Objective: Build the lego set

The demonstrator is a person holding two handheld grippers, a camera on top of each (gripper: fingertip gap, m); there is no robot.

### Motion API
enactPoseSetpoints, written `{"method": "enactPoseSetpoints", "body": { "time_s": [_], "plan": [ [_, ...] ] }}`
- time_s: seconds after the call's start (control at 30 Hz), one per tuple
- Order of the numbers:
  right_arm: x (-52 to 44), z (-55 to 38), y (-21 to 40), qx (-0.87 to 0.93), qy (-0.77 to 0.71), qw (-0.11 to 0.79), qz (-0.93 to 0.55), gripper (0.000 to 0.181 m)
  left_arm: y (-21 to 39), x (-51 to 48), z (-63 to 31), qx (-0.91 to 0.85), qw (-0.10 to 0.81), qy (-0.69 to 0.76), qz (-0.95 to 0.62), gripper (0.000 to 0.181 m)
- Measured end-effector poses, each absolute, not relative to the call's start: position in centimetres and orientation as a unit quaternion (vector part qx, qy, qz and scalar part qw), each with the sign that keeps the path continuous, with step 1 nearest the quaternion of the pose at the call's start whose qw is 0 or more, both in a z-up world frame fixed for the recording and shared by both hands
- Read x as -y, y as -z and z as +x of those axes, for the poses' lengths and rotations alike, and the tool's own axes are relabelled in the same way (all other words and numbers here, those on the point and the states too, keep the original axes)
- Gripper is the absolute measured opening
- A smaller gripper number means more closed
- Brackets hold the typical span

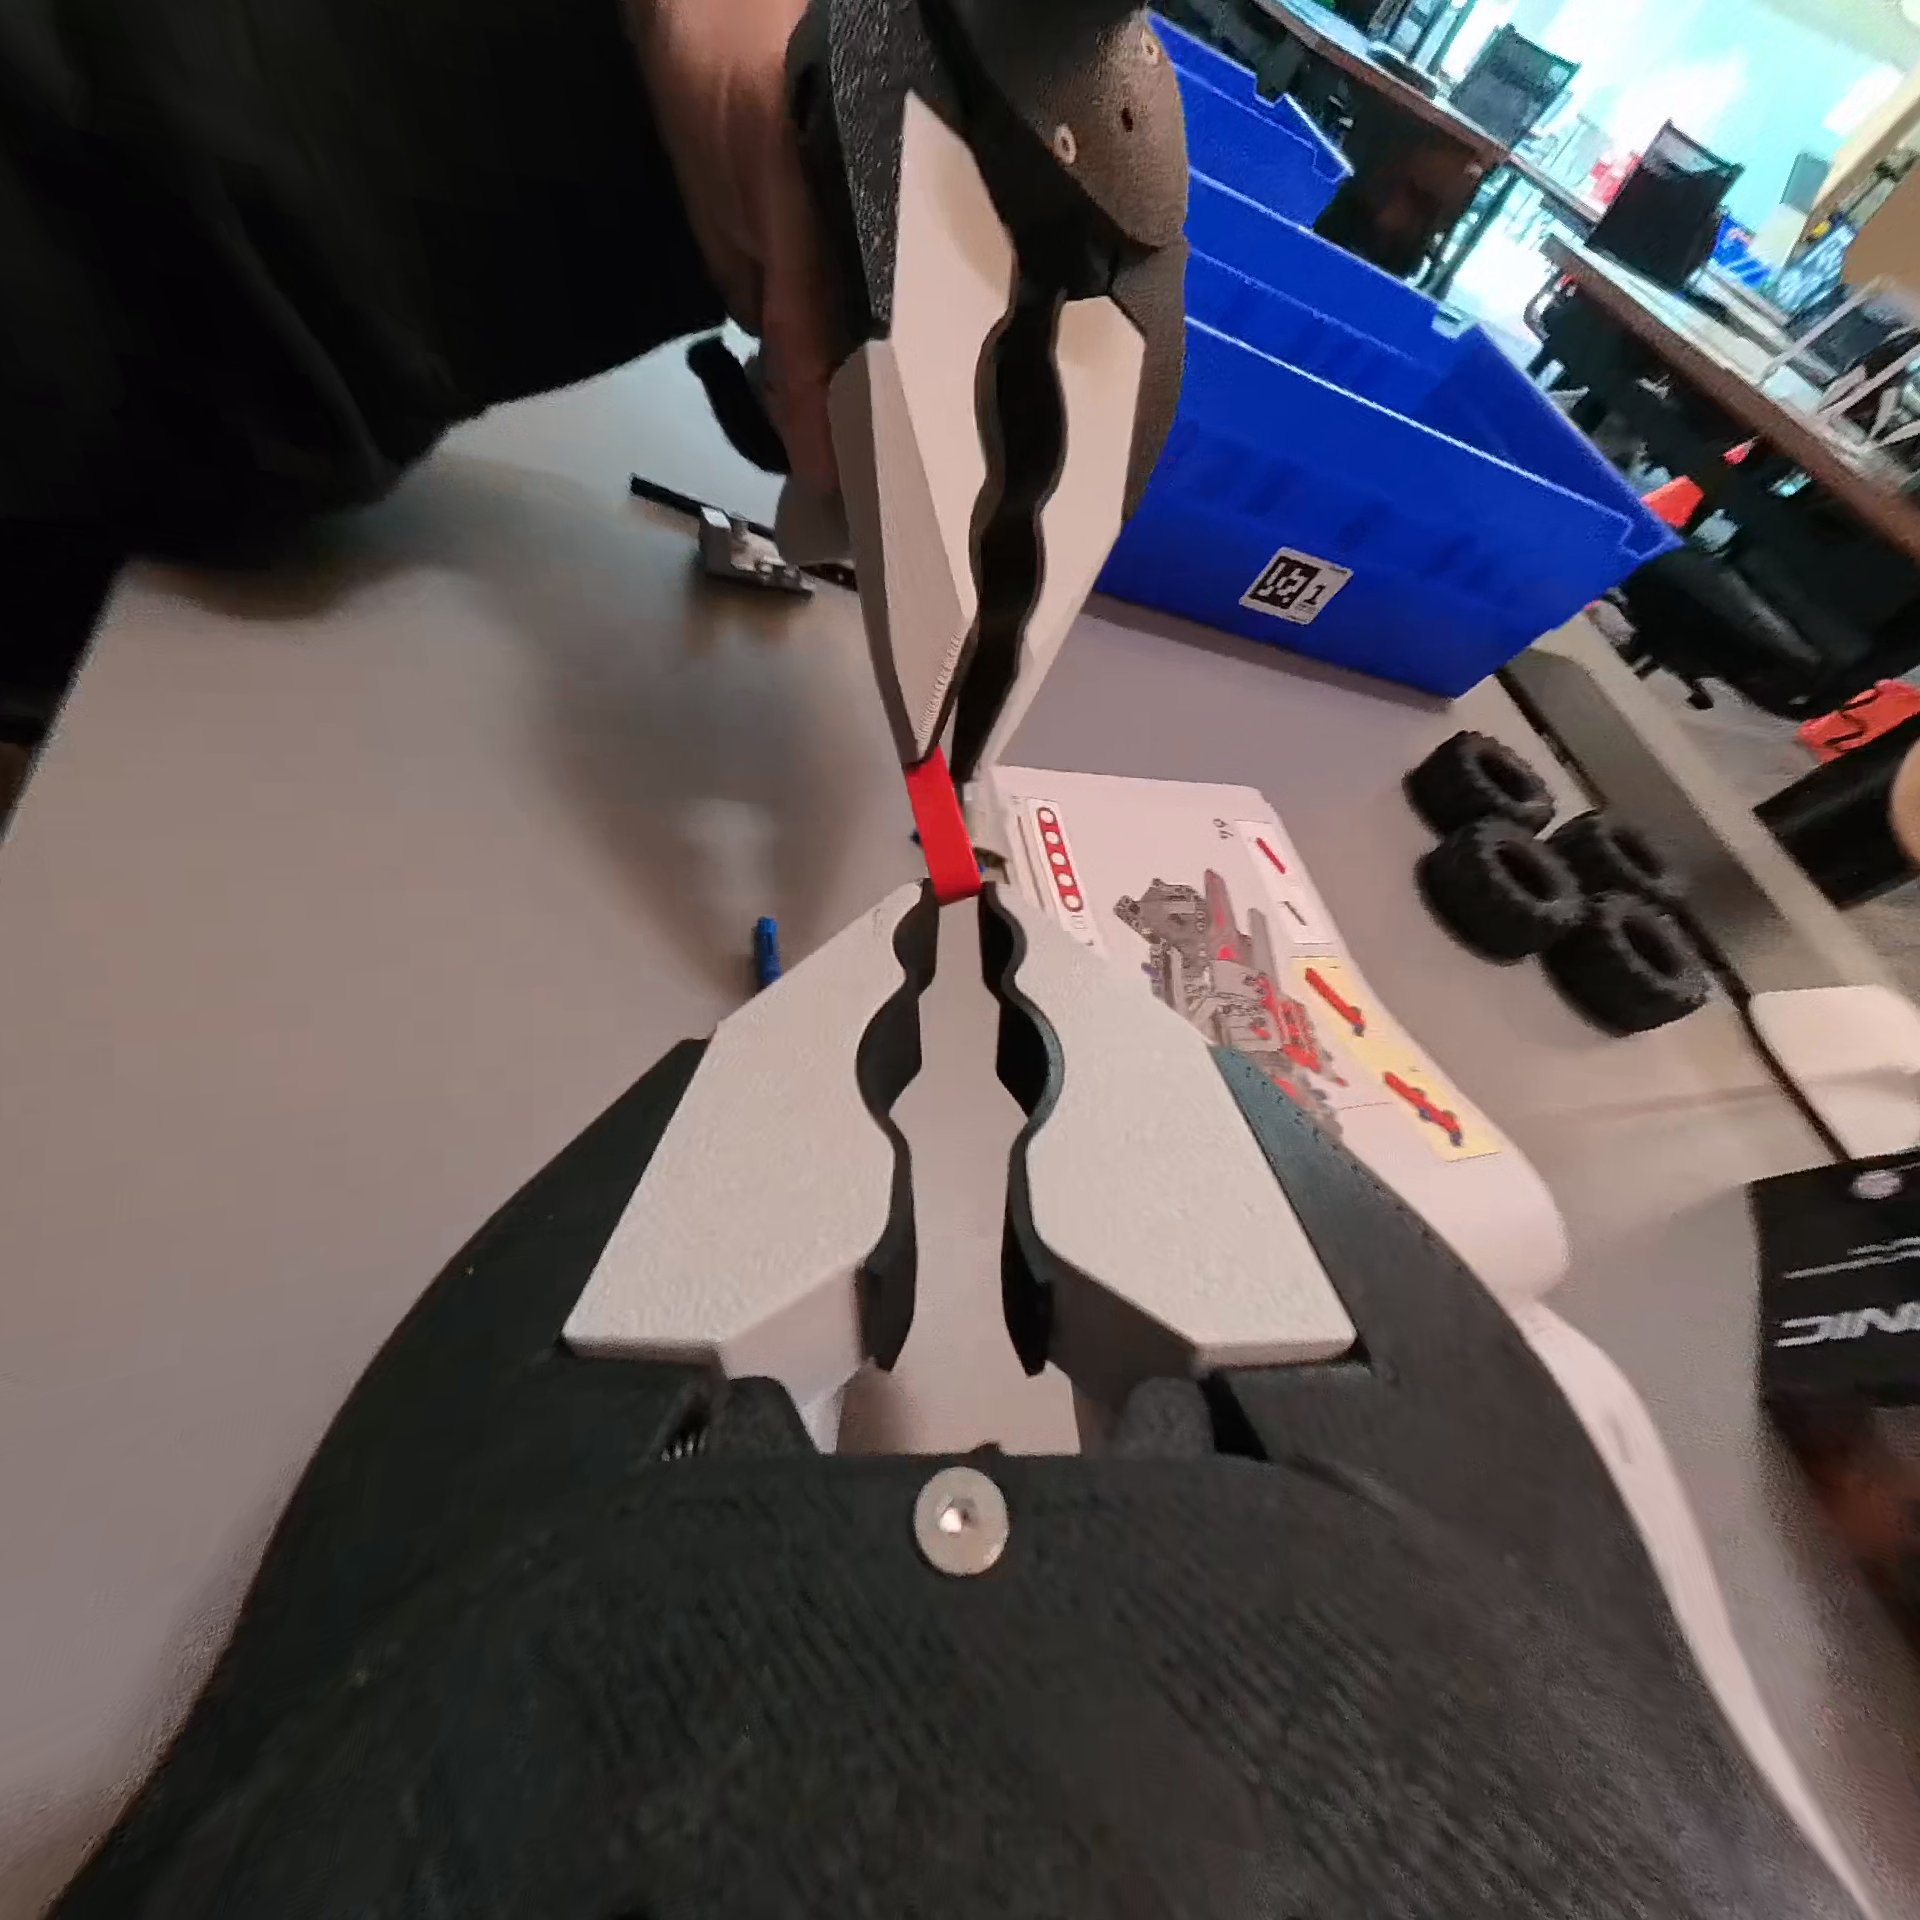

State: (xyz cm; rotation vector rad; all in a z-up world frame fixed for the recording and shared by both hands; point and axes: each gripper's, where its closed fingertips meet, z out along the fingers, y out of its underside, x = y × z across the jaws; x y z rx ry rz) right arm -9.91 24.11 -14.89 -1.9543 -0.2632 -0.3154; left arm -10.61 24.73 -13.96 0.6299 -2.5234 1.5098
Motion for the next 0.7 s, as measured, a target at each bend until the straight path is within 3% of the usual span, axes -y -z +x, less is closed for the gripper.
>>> {"method": "enactPoseSetpoints", "body": {
  "time_s": [0.03,0.27,0.43,0.7],
  "plan": [
    [-24.0,-10.0,14.9,0.102,0.122,0.546,-0.823,0.006,14.0,-24.7,-10.6,0.839,0.061,-0.501,0.203,0.006],
    [-23.7,-9.7,14.8,-0.016,0.020,0.573,-0.819,0.005,15.0,-24.4,-10.7,0.878,-0.027,-0.462,0.121,0.022],
    [-23.3,-10.3,14.5,-0.079,-0.090,0.586,-0.802,0.006,15.6,-23.9,-10.4,0.891,-0.057,-0.439,0.096,0.015],
    [-23.1,-10.7,14.7,-0.076,-0.110,0.582,-0.802,0.006,14.8,-23.2,-11.0,0.879,-0.041,-0.466,0.087,0.014]
  ]
}}
